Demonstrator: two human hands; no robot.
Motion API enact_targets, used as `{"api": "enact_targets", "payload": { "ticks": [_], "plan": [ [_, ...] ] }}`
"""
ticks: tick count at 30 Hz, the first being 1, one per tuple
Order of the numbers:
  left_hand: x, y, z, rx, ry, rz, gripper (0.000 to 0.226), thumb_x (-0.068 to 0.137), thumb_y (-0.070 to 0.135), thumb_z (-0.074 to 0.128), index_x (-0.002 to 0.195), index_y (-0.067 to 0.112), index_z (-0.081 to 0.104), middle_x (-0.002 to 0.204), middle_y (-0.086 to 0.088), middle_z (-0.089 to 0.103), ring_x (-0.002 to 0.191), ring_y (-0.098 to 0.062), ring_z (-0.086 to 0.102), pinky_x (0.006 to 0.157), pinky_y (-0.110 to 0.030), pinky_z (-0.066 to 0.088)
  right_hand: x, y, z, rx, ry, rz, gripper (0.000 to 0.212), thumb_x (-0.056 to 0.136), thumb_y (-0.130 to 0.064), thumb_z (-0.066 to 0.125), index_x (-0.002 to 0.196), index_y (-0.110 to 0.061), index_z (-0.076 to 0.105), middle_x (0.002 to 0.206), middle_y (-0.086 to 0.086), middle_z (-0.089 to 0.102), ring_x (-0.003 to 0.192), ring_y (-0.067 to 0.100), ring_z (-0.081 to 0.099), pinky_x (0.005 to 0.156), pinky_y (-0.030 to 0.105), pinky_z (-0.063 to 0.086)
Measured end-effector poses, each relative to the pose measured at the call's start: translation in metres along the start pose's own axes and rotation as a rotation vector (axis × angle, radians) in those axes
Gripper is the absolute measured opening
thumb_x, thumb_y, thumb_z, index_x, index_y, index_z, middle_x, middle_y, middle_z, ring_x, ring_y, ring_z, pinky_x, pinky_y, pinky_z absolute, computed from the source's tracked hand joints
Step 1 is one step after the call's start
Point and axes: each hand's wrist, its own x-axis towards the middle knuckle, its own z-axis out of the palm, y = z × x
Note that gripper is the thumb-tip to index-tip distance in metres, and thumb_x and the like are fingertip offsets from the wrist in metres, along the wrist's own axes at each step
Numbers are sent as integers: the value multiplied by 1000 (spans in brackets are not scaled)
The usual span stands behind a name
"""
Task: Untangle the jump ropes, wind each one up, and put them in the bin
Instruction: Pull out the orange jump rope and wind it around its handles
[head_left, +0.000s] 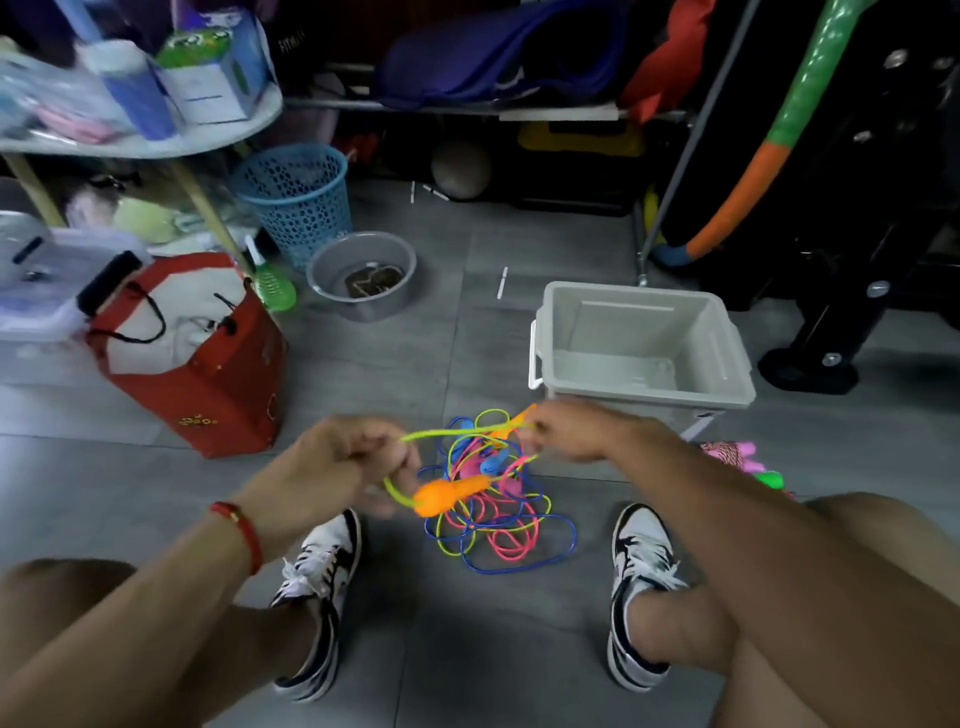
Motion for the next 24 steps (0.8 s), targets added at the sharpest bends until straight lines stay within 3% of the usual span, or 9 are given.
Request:
{"api": "enact_targets", "payload": {
  "ticks": [3,7,10,13,16,18,20,22,24],
  "plan": [
    [2,-24,-5,318,-69,-118,9,91,0,66,86,3,73,83,-14,75,68,-4,63,63,-22,54,-4,-21,-33,140,135,-81,28,102,-30,44,80,-19,58,70,-10,62,72,14,58,68,33,42],
    [11,-28,16,185,-36,-64,15,82,6,79,81,14,67,71,-7,73,69,-13,66,78,-39,54,-22,-66,-46,148,141,-244,22,101,-23,43,83,-23,56,71,-7,60,66,12,55,66,31,45],
    [11,-14,26,-33,-73,100,20,98,28,62,89,11,60,53,0,56,62,-25,66,78,-50,53,-21,-75,-40,54,116,-304,24,102,-31,47,79,-26,53,75,-3,62,70,16,58,66,35,44],
    [8,-4,13,-53,-4,252,32,101,27,49,81,4,56,48,4,38,52,-26,59,77,-71,49,-15,-52,-34,-21,62,-242,37,101,-41,53,69,-24,44,67,-5,50,66,12,47,66,37,37],
    [3,-3,-5,-85,95,294,33,101,24,49,76,3,57,50,-3,40,54,-27,57,72,-61,49,-2,-13,-17,-103,-64,-59,31,100,-41,54,77,-21,58,72,-4,53,77,22,52,72,37,44],
    [1,-7,-13,-111,102,218,34,103,21,50,77,1,57,52,-7,43,56,-28,57,69,-47,45,6,5,-8,-143,-30,44,25,98,-38,55,85,-20,67,83,1,62,85,25,59,80,39,52],
    [-4,-13,-20,-95,50,11,32,105,18,48,80,0,58,56,-13,48,61,-32,59,68,-43,47,11,9,-15,-61,143,78,21,96,-34,58,83,-22,69,90,5,69,91,29,65,82,41,53],
    [-10,-20,-26,-25,-32,-240,31,105,20,47,85,0,61,62,-18,54,66,-34,62,68,-43,55,13,1,-32,95,358,40,17,94,-27,62,84,-21,73,84,7,72,83,29,68,76,41,54],
    [-14,-25,-28,41,-108,-373,32,106,20,46,90,-2,62,70,-20,59,70,-34,65,74,-50,58,13,-15,-50,209,572,-57,12,92,-23,66,89,-19,77,76,4,70,74,24,64,72,36,53]
  ]
}}
